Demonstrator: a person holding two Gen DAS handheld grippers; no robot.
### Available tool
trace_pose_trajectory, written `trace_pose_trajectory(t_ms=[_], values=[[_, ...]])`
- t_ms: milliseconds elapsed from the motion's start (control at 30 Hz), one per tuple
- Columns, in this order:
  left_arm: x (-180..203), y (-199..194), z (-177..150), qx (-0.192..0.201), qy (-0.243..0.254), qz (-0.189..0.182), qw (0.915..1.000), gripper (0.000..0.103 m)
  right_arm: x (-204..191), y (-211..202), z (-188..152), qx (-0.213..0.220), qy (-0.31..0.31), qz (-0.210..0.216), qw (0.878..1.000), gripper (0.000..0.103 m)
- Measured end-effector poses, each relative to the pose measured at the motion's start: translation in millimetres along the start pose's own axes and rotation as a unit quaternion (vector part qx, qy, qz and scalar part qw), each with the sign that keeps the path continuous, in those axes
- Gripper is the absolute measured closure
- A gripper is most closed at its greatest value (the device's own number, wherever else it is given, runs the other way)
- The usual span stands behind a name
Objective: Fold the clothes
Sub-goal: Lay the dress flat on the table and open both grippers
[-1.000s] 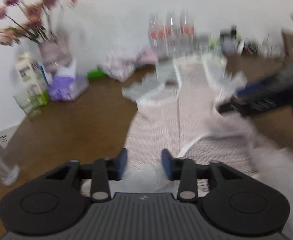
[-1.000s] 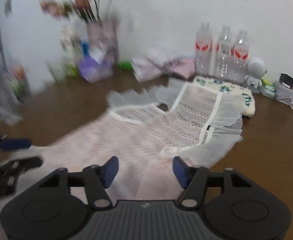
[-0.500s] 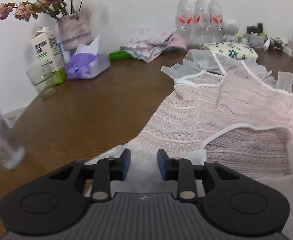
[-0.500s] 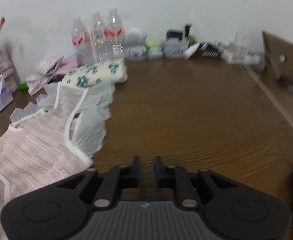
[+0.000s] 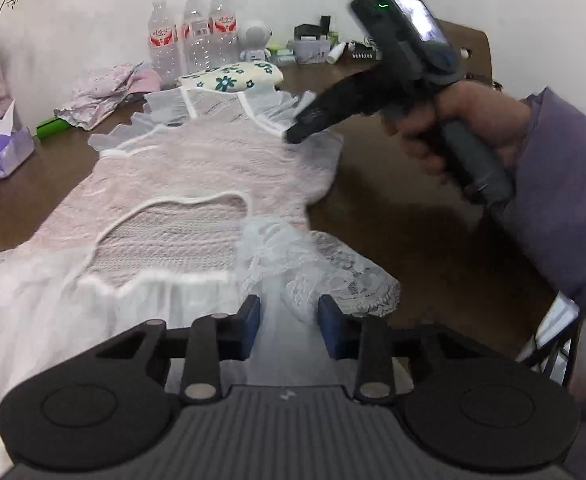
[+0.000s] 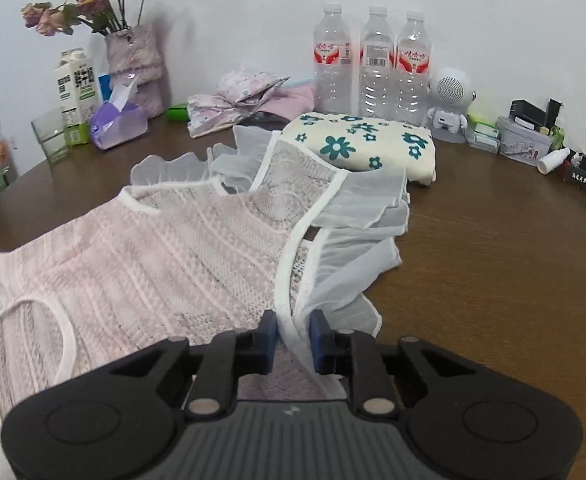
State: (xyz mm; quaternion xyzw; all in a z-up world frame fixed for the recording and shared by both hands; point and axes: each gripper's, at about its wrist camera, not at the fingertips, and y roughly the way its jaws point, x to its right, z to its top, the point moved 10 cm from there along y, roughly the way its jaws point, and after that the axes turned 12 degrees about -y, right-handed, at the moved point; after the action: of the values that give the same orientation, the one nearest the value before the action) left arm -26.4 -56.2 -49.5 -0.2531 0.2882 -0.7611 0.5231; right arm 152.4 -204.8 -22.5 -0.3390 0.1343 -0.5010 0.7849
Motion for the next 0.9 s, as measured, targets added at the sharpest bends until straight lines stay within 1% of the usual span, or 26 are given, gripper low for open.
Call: trace_pose_trajectory(t_ms=[67,100,133,167,200,233,267,300,333,367,400,433,500,533,567,600,633,700,767,833,867,900], values=[[-26.0,-10.3,-3.4,-0.021,0.003,0.033,0.9992,0.069,-2.5,-12.2,-10.3,-0.012,-0.009,-0.006,1.000,0.091],[-46.8,-14.3,-3.2,-0.027,-0.005,0.073,0.9969,0.069,-4.2,-20.0,-16.4,-0.021,-0.012,-0.011,1.000,0.091],[-67.5,-19.0,-3.1,-0.033,-0.013,0.114,0.9929,0.072,-7.2,-29.0,-24.9,-0.029,-0.010,-0.012,0.999,0.091],[-88.7,-23.2,-4.2,-0.040,-0.021,0.156,0.9868,0.073,-12.9,-41.1,-35.0,-0.033,-0.009,-0.009,0.999,0.091],[-109.6,-28.0,-5.4,-0.047,-0.029,0.197,0.9788,0.081,-21.9,-53.5,-45.0,-0.035,-0.011,-0.002,0.999,0.091],[-127.2,-32.6,-6.6,-0.049,-0.047,0.236,0.9693,0.081,-29.9,-62.8,-52.7,-0.034,-0.012,0.003,0.999,0.089],[-144.3,-37.7,-8.0,-0.050,-0.065,0.275,0.9580,0.080,-37.7,-72.6,-58.6,-0.028,-0.009,0.020,0.999,0.088],[-161.1,-43.4,-9.6,-0.051,-0.083,0.313,0.9447,0.081,-44.7,-82.5,-64.0,-0.020,-0.004,0.037,0.999,0.087],[-177.4,-49.6,-11.5,-0.052,-0.101,0.351,0.9296,0.081,-45.3,-92.6,-65.0,-0.001,0.009,0.053,0.999,0.086],[-183.9,-57.3,-9.6,-0.039,-0.134,0.364,0.9209,0.081,-43.1,-102.3,-63.8,0.022,0.019,0.061,0.998,0.083],[-181.2,-63.1,-6.0,-0.020,-0.160,0.360,0.9190,0.081,-38.6,-110.9,-62.4,0.044,0.019,0.060,0.997,0.079],[-178.5,-69.0,-2.3,-0.001,-0.187,0.355,0.9161,0.081,-33.6,-119.4,-61.0,0.067,0.019,0.058,0.996,0.077],[-154.0,-66.5,9.5,0.031,-0.203,0.324,0.9235,0.078,-16.9,-126.8,-57.9,0.105,0.026,0.048,0.993,0.076],[-141.7,-65.5,15.5,0.046,-0.211,0.308,0.9264,0.073,-9.4,-123.6,-58.6,0.109,0.030,0.049,0.992,0.076],[-135.4,-59.2,15.8,0.044,-0.209,0.301,0.9294,0.070,-4.5,-115.9,-61.2,0.097,0.031,0.051,0.993,0.076],[-129.0,-52.7,16.1,0.042,-0.207,0.293,0.9323,0.061,0.4,-108.3,-63.7,0.087,0.031,0.053,0.994,0.076],[-122.7,-46.4,16.3,0.040,-0.205,0.286,0.9351,0.059,3.6,-101.5,-66.2,0.079,0.030,0.058,0.995,0.076],[-110.1,-33.6,16.7,0.035,-0.201,0.272,0.9406,0.059,4.8,-94.1,-68.3,0.067,0.026,0.067,0.995,0.076],[-97.3,-21.0,17.1,0.030,-0.196,0.257,0.9458,0.059,2.0,-90.5,-70.0,0.066,0.022,0.074,0.995,0.077],[-84.5,-8.5,17.5,0.026,-0.192,0.242,0.9507,0.059,0.9,-80.6,-75.0,0.044,0.021,0.071,0.996,0.082],[-85.8,-8.7,14.7,0.027,-0.194,0.244,0.9497,0.059,0.9,-76.9,-78.2,0.033,0.014,0.064,0.997,0.087],[-87.1,-9.1,11.8,0.029,-0.197,0.246,0.9486,0.059,0.8,-77.1,-79.4,0.033,0.007,0.060,0.998,0.089]])
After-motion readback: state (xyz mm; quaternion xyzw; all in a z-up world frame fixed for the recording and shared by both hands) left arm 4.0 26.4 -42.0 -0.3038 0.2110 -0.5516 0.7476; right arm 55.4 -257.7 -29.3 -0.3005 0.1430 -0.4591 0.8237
